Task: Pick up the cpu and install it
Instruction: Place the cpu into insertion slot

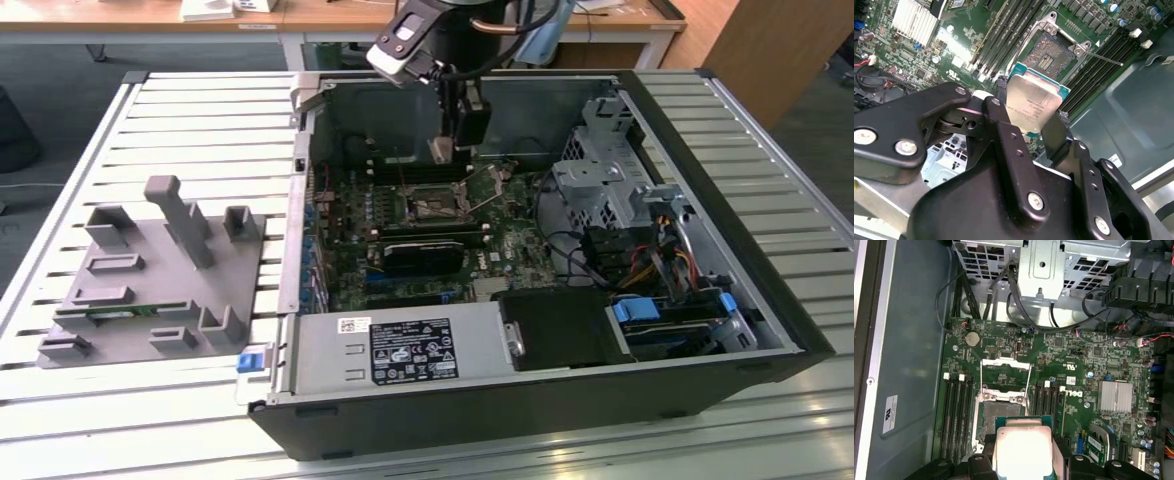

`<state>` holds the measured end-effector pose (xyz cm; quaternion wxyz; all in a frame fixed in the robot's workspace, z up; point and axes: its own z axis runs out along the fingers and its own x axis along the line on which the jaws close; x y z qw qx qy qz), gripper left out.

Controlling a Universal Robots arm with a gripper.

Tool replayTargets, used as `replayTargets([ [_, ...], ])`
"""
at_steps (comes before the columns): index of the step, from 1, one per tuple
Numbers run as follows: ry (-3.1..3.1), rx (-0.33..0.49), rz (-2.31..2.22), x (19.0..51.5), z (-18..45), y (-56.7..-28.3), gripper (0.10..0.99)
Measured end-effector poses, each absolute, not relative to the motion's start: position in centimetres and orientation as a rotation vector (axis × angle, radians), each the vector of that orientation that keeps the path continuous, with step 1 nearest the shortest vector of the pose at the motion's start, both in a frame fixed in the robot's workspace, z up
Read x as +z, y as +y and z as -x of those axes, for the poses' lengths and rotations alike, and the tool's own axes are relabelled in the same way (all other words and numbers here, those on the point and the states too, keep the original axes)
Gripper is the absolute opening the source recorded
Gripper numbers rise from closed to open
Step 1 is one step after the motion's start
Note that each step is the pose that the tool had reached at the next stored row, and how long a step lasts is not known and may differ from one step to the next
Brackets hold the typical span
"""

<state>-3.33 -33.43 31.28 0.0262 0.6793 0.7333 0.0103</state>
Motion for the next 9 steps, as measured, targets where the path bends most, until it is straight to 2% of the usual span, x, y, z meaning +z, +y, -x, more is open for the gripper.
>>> replayTargets([
  [9, 2.264, 0.025, -2.096, 30.62, 3.34, -33.04, 0.525],
])
